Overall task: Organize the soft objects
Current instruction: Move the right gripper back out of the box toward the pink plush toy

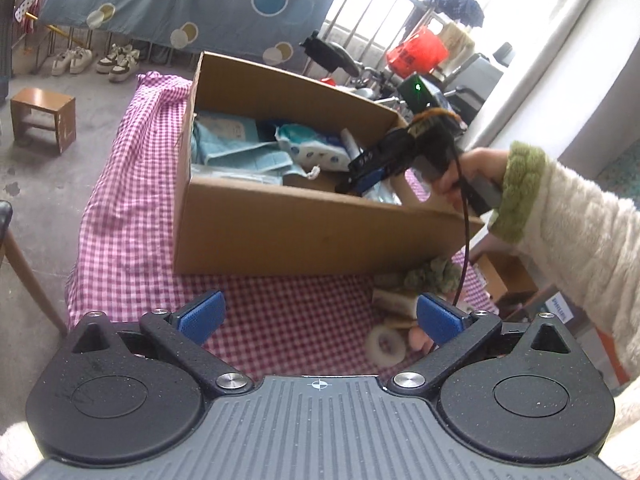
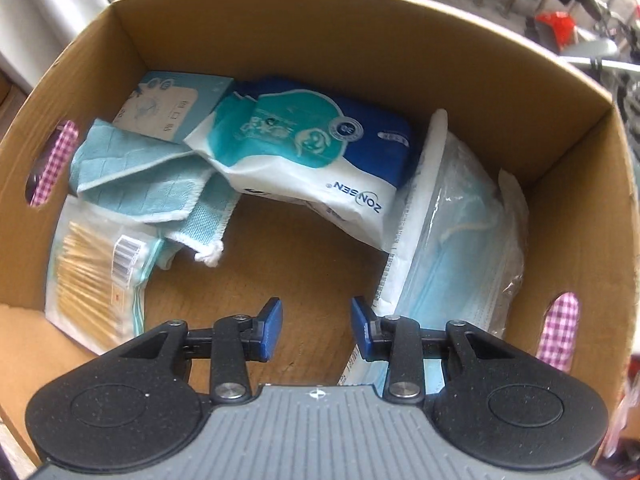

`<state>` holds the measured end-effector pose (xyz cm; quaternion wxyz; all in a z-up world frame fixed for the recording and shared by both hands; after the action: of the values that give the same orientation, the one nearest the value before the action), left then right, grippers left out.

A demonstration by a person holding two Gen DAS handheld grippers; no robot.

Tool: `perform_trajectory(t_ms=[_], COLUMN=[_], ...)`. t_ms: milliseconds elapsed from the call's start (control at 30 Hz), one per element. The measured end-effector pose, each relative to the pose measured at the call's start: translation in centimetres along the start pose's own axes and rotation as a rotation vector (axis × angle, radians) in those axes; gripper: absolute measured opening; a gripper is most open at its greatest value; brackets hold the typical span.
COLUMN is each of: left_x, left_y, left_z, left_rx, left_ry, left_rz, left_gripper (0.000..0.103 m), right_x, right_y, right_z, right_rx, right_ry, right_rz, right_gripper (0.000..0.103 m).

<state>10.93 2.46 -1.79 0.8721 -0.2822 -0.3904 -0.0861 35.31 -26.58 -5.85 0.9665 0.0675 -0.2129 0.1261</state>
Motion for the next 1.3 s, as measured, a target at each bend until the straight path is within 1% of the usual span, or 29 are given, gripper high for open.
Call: perform_trajectory(t_ms=[100,300,433,467,533,600,667,800,867,900,1000,1033,1067,1133,1200,1300], left_x=[-0.5,-0.9,-1.3,-1.4,-1.4,-1.4,-1.5,-1.4,-1.5,-1.4,-1.4,-1.3,-1.3,-1.3,-1.3,-1.4], left_y=[0.7,0.9,0.5,0.4,0.2,-0.1,-0.3,-0.7,-0.9,-0.9,-1.1,-1.1,-1.2,-1.3,-1.3,-1.4], left_z=[0.3,0.4,0.3,0.3,0.5,0.8,1.1,1.8,2.2,2.4,2.9,3.0,3.1,3.3,3.4,3.5], left_rx=[0.028,0.028,0.066,0.066,0.063,0.064,0.074,0.082,0.080,0.081,0.089,0.093,0.096,0.105,0.118,0.143], left_ry=[-0.011,-0.021,-0.020,-0.021,-0.024,-0.033,-0.048,-0.068,-0.077,-0.083,-0.102,-0.107,-0.112,-0.117,-0.118,-0.120], left_rz=[-0.011,-0.018,-0.060,-0.066,-0.069,-0.073,-0.081,-0.083,-0.080,-0.079,-0.077,-0.078,-0.078,-0.077,-0.074,-0.071], left_gripper=[0.102,0.102,0.102,0.102,0.102,0.102,0.102,0.102,0.102,0.102,0.103,0.103,0.103,0.103,0.103,0.103], right_x=[0.2,0.5,0.6,0.7,0.7,0.7,0.6,-0.1,-0.6,-0.9,-2.2,-2.8,-3.4,-4.7,-6.2,-8.4], right_y=[-0.3,-0.4,-0.3,-0.2,-0.1,0.1,0.3,1.1,1.9,2.3,4.0,4.6,5.3,6.5,7.8,9.3], right_z=[-0.1,-0.3,0.4,0.8,1.9,3.3,5.3,9.9,12.2,13.6,17.7,19.0,20.4,22.7,24.6,25.9], right_rx=[-0.013,-0.032,-0.010,-0.004,0.008,0.023,0.034,0.078,0.103,0.112,0.137,0.137,0.138,0.132,0.113,0.047], right_ry=[0.008,0.017,0.003,-0.007,-0.032,-0.060,-0.105,-0.206,-0.257,-0.286,-0.379,-0.410,-0.442,-0.508,-0.563,-0.606], right_rz=[-0.013,-0.029,-0.059,-0.066,-0.075,-0.088,-0.094,-0.084,-0.085,-0.083,-0.054,-0.044,-0.029,0.000,0.037,0.067], right_gripper=[0.039,0.039,0.047,0.050,0.052,0.055,0.063,0.065,0.071,0.072,0.080,0.085,0.093,0.103,0.103,0.103])
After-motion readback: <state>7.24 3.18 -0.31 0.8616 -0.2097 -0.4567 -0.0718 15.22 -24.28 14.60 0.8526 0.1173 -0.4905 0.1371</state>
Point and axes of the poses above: each gripper's, at about its wrist camera, not at the fingertips, and z roughly against the way its jaws point, y to its left, x to its top, the point moved 4 cm from there along -z, roughly the way its jaws point, and after that the axes turned 8 degrees about -y, right-handed, at the moved point
